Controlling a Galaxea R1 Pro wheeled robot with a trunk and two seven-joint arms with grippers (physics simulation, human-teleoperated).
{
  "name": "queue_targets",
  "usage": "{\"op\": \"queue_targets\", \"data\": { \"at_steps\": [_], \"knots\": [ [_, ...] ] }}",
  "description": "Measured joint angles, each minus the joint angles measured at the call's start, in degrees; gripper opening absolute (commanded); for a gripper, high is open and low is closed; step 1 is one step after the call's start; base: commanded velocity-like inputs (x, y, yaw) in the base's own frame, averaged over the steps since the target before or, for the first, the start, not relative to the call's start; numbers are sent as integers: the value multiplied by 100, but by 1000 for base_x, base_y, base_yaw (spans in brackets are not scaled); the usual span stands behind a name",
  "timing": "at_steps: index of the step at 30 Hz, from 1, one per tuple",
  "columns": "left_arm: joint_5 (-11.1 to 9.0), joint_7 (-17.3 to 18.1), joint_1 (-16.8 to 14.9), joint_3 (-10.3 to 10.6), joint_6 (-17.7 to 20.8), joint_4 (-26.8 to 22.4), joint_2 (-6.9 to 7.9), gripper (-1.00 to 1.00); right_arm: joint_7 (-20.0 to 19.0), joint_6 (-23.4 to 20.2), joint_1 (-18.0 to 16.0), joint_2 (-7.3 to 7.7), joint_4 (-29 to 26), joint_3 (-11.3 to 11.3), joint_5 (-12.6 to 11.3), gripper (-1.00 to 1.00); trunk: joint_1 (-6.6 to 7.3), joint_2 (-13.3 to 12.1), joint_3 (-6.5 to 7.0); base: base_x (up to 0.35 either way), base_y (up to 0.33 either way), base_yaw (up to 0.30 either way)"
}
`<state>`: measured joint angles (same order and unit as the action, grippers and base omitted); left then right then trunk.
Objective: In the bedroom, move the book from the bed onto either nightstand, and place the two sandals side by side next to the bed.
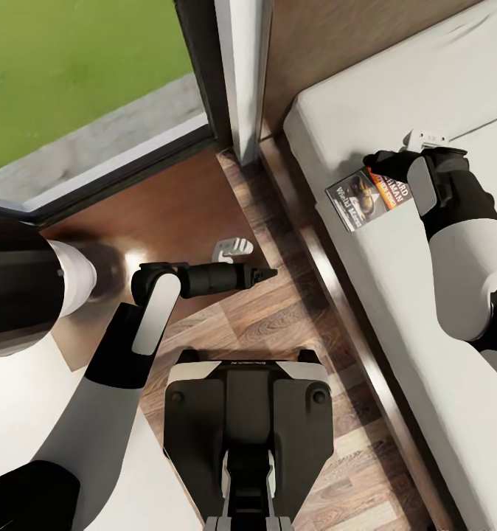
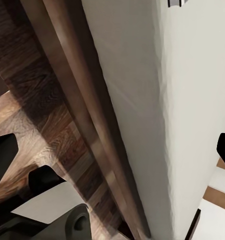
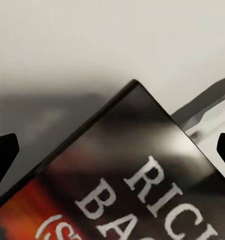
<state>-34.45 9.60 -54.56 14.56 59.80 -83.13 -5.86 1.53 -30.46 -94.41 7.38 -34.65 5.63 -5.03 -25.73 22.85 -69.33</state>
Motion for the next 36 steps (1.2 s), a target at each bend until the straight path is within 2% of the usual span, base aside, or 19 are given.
{"op": "queue_targets", "data": {
  "at_steps": [14,22,26,36],
  "knots": [
    [-1,0,0,0,0,-27,8,100,-22,101,1,-7,48,-9,7,100,2,2,0,0,0,0],
    [0,0,20,0,0,-27,13,100,-19,488,1,-10,181,-9,16,100,3,2,0,0,0,0],
    [0,7,26,0,0,-27,17,100,-12,858,1,-10,316,-12,17,100,3,2,0,0,0,0],
    [1,9,27,0,0,-35,26,100,-11,1094,0,-2,408,-6,13,100,2,2,0,0,0,0]
  ]
}}
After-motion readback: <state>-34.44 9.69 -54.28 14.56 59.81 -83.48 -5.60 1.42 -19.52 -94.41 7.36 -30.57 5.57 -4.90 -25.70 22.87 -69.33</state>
